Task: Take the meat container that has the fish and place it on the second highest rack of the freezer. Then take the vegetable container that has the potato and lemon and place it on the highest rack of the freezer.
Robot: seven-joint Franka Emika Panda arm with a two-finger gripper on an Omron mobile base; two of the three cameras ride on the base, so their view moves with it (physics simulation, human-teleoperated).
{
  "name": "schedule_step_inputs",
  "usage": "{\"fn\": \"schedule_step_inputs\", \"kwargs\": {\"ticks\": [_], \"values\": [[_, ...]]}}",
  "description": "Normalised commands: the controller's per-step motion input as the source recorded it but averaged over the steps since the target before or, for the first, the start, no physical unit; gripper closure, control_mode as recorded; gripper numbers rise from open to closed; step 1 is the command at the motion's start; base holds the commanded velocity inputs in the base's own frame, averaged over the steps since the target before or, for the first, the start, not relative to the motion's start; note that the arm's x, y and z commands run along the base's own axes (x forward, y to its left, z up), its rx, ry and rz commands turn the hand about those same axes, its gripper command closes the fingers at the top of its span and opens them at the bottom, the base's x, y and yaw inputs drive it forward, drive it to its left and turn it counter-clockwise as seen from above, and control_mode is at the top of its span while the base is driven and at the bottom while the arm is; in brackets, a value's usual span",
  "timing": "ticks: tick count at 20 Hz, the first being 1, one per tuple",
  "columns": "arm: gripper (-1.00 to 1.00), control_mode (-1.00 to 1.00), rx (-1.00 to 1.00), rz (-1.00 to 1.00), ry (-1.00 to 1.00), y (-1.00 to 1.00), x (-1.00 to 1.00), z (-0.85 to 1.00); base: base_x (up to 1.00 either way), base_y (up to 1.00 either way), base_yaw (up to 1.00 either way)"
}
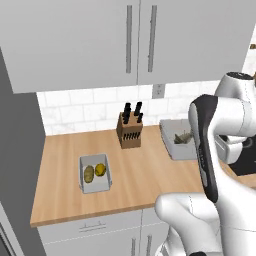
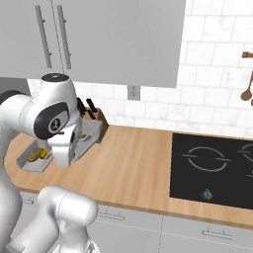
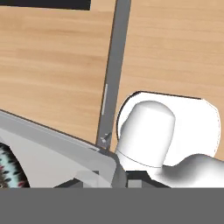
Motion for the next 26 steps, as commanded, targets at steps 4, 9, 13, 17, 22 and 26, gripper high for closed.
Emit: {"fn": "schedule_step_inputs", "kwargs": {"ticks": [4, 9, 13, 17, 22, 26], "values": [[1.0, -1.0, -0.03, -0.02, 0.0, -0.03, -0.05, 0.27, 0.0, 0.0, 0.0], [1.0, -1.0, -0.03, 0.0, -0.08, -0.03, -0.01, 0.11, 0.0, 0.0, 0.0], [1.0, -1.0, -0.01, 0.0, -0.06, 0.0, 0.0, 0.07, 0.0, 0.0, 0.0], [1.0, -1.0, 0.0, 0.0, 0.0, 0.0, -0.07, 0.02, 0.0, 0.0, 0.0], [1.0, 1.0, 0.0, 0.0, 0.0, 0.0, -0.02, 0.0, -0.41, 0.0, 0.07], [1.0, 1.0, 0.0, 0.0, 0.0, 0.0, 0.0, 0.0, -0.67, -0.01, 0.71]]}}
